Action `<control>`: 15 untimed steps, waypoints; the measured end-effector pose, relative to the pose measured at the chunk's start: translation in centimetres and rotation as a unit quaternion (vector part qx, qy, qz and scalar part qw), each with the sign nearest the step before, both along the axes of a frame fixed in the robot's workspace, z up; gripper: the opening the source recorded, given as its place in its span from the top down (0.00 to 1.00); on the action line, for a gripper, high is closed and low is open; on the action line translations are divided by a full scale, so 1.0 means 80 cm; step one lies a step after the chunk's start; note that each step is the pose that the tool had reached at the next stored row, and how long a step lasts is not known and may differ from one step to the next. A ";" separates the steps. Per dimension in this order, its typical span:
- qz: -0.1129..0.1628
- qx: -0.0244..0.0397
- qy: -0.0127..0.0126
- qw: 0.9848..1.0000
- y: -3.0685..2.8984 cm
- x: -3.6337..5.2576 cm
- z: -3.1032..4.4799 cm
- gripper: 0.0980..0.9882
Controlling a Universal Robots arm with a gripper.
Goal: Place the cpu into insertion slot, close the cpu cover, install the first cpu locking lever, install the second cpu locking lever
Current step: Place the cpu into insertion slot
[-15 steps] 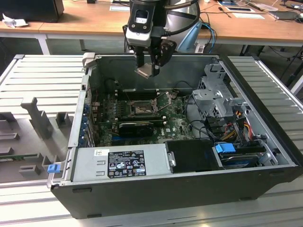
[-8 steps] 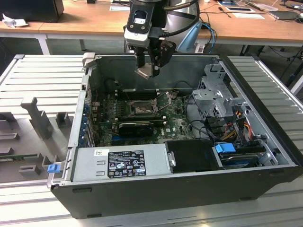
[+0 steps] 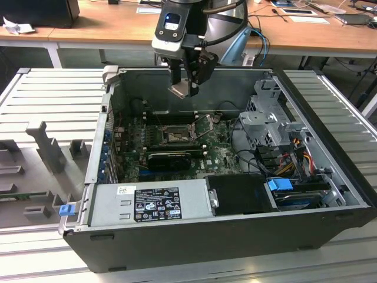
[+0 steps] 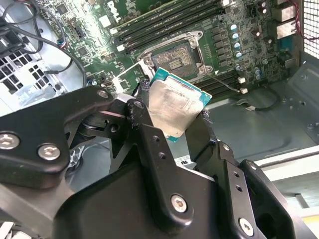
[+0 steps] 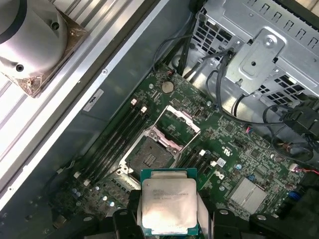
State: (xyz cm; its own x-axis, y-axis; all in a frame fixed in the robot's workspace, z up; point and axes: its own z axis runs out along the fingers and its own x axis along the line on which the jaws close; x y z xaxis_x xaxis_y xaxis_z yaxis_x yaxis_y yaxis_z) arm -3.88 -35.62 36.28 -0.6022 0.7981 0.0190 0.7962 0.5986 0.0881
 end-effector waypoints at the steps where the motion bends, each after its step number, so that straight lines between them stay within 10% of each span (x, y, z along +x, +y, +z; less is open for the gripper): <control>1: -0.003 0.000 0.000 1.000 0.0000 0.000 -0.0001 0.52; 15: -0.018 0.000 0.000 1.000 0.0000 0.000 -0.0024 0.52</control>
State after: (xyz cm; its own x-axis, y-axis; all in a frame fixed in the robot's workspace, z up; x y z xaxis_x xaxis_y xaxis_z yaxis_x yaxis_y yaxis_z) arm -3.88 -35.62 36.08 -0.5737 0.8188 0.0190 0.8168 0.5702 0.0880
